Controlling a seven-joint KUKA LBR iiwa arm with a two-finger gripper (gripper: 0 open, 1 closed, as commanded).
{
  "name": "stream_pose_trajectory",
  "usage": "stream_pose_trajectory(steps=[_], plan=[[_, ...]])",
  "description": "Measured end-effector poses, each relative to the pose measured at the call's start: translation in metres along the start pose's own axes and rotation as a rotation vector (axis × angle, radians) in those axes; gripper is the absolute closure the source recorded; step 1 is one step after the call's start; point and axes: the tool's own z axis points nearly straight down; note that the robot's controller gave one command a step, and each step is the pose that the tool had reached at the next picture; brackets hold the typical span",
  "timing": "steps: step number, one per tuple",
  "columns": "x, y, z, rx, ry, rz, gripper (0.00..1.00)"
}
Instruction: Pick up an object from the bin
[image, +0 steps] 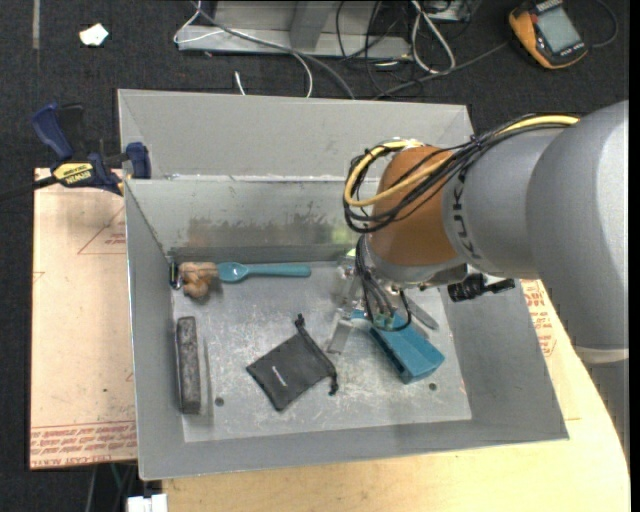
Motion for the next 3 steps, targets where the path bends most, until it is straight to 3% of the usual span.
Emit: stream_pose_trajectory(steps=[1,2,3], plan=[[0.013,0.023,-0.001,0.000,0.001,0.149,0.00],[0.045,0.018,0.010,0.001,-0.001,0.140,0.00],[0.077,0.040,0.005,-0.002,0.000,0.151,0.00]])
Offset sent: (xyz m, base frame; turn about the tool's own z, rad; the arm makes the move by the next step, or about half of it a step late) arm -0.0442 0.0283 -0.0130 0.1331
